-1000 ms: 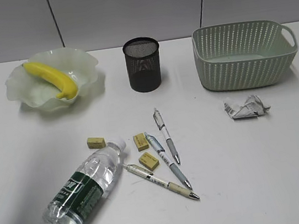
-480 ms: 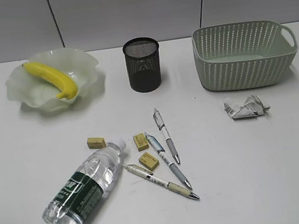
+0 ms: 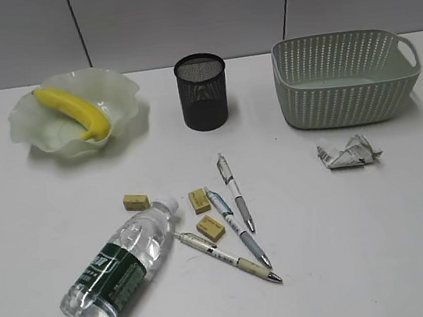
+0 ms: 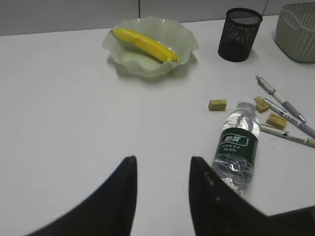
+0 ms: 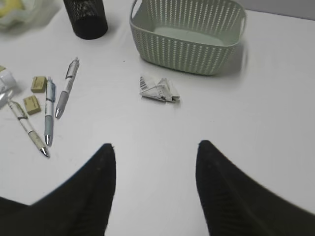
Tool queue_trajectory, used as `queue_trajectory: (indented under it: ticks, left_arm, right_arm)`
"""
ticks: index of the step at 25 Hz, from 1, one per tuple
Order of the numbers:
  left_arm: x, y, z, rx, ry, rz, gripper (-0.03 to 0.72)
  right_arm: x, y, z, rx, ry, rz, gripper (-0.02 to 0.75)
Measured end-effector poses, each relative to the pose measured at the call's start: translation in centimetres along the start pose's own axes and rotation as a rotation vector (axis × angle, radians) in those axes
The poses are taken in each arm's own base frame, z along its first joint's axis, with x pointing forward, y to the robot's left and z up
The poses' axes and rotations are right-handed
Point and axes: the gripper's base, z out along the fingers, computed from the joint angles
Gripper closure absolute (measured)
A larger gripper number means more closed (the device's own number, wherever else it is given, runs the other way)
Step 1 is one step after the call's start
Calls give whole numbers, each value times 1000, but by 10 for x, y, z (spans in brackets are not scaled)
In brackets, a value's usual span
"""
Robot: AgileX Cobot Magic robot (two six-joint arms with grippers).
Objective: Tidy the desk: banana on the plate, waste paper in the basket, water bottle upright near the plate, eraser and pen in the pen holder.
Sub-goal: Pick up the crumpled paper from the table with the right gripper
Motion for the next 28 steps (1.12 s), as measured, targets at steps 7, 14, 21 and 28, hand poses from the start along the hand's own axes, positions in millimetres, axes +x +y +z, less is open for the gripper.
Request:
queue_trajectory:
  ticks: [7,14,21,28]
  left_arm:
    - [1,0,0,0,1,5,421]
    - [1,0,0,-3,0,7,421]
    - [1,0,0,1,1,5,421]
    - [1,0,0,-3,0,7,422]
  right_arm:
    - [-48,-6,65,-112,248,-77,290]
    - [-77,7,168,-240,584,-134,128]
    - [-65,24,270,-245,831,-294,122]
    - [-32,17,333,-145,921,-355,122]
